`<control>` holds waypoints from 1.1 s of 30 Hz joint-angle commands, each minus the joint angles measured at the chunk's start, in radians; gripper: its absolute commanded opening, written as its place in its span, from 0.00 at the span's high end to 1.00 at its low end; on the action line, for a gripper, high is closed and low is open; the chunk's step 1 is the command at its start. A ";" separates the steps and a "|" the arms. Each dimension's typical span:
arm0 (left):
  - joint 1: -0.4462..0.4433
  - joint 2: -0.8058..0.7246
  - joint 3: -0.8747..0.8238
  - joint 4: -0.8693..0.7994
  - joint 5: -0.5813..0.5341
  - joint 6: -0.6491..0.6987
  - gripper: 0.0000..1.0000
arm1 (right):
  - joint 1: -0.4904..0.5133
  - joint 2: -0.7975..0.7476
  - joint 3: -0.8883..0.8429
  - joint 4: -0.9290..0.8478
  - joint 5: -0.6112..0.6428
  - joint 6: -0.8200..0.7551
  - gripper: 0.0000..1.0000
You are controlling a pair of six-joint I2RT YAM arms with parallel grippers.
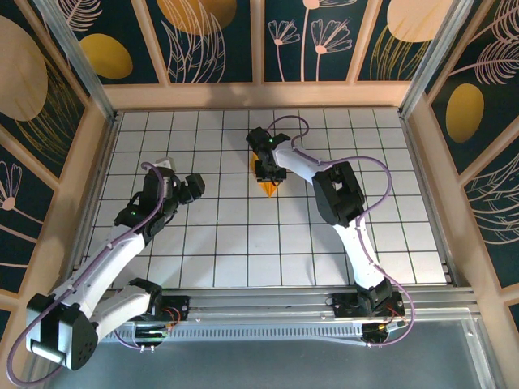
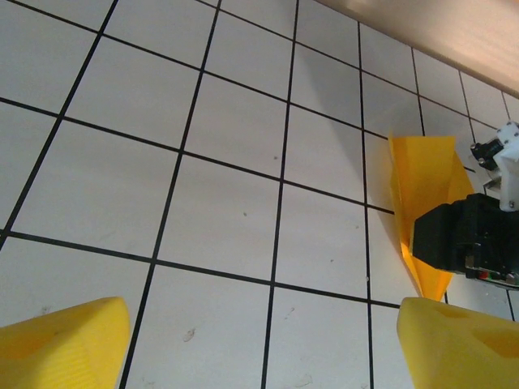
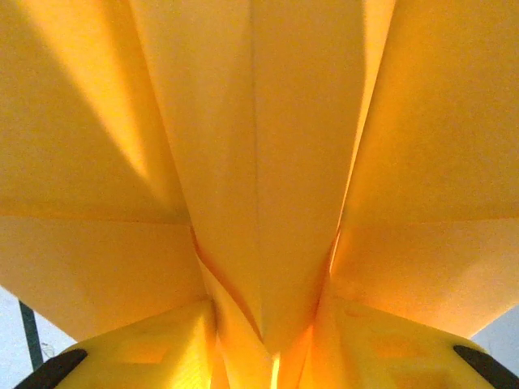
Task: Fold a paper plane with a square sheet of paper (fold left side to right side)
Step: Place the paper plane at the top-center of the table.
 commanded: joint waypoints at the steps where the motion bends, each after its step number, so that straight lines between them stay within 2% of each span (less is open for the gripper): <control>1: 0.007 0.014 0.023 -0.015 -0.002 0.006 0.15 | 0.004 -0.056 -0.021 -0.006 0.007 -0.001 0.62; 28: 0.007 0.035 0.033 -0.011 0.026 -0.011 0.14 | 0.017 -0.090 -0.007 -0.024 0.009 -0.010 0.60; 33: 0.006 0.053 0.037 0.008 0.041 -0.035 0.09 | 0.023 -0.114 -0.003 -0.044 0.037 -0.015 0.57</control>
